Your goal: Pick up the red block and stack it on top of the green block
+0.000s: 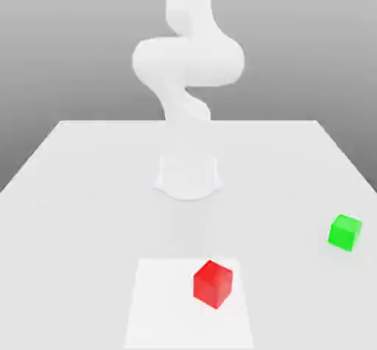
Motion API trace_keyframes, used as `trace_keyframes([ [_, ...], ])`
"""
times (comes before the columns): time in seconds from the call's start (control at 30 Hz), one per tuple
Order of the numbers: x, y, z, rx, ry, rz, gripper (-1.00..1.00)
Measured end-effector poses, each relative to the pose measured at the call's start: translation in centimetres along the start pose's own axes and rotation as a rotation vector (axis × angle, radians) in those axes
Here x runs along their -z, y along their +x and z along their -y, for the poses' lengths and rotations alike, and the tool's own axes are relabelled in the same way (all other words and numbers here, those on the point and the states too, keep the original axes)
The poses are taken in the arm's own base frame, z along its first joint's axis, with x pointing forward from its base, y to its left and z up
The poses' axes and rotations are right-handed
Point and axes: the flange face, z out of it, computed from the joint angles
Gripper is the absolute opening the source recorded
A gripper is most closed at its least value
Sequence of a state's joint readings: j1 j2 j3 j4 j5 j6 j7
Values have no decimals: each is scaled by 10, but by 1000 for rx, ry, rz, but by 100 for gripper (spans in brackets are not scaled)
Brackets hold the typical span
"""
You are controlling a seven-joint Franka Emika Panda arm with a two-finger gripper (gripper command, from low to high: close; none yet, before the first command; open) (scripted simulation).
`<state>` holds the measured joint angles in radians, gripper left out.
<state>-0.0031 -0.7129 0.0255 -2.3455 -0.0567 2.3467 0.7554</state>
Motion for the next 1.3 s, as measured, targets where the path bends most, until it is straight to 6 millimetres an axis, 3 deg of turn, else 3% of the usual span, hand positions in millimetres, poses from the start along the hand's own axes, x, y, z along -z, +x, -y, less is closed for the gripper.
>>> trace_keyframes([
  [0.13,-104,-32,-7,197,-134,95,0],
  [0.27,-192,-73,-32,371,-219,222,0],
  [0.4,-262,-122,-68,531,-256,374,0],
  [0.53,-314,-180,-107,677,-239,539,0],
  [0.67,-343,-242,-138,806,-170,693,0],
  [0.97,-390,-279,-167,818,-155,718,0],
  [1.0,-395,-283,-171,819,-155,720,-100],
  [1.2,-397,-286,-173,820,-157,722,-100],
  [1.3,-388,-278,-166,817,-155,719,-100],
])
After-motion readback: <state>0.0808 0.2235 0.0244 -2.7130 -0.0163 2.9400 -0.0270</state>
